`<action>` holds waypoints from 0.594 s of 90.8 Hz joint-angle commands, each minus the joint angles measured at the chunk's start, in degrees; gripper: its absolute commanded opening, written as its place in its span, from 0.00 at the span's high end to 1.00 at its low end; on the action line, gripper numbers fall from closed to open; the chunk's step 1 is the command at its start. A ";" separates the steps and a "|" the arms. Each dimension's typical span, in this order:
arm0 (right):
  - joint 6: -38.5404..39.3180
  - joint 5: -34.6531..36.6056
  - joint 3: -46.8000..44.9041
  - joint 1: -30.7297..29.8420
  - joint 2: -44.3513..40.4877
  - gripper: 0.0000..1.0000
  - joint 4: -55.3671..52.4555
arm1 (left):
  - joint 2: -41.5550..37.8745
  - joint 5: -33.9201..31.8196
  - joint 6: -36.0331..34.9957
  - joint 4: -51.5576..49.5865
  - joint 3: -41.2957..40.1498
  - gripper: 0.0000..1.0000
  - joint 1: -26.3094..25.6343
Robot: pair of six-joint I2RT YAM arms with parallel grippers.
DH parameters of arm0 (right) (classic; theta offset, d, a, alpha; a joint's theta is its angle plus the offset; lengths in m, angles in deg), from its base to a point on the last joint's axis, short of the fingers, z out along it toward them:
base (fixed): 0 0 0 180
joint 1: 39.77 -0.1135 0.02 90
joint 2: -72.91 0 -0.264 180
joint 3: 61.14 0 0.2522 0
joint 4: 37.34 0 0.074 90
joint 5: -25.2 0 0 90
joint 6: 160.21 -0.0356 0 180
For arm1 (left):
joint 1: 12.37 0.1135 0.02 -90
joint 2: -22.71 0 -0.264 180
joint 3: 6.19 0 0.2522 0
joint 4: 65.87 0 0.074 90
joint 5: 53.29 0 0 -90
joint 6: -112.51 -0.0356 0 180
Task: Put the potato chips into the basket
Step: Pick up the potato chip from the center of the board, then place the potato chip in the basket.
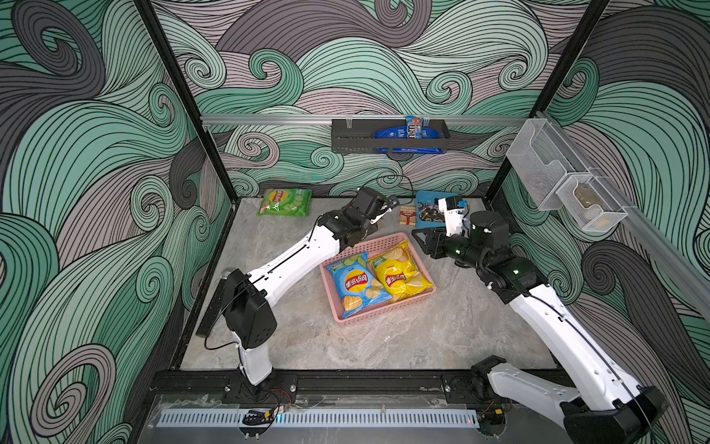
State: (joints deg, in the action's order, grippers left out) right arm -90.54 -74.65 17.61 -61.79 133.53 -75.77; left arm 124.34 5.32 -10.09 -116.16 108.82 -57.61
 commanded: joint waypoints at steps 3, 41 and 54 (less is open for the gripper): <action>0.12 -0.19 -1.03 0.49 -1.29 0.52 0.88 | -3.67 -5.76 4.97 -11.75 2.02 1.00 -3.31; 0.12 -0.25 -2.52 0.66 -2.00 0.52 0.85 | -5.47 -8.67 10.88 -20.13 -4.74 1.00 -4.86; 0.21 -0.24 -2.33 0.75 -2.17 0.52 0.80 | -4.54 -4.54 10.34 -24.97 4.57 1.00 -4.86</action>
State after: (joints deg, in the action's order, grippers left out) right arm -90.54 -74.63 15.05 -61.52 132.29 -75.79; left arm 120.71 -1.37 -0.89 -136.62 105.59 -62.35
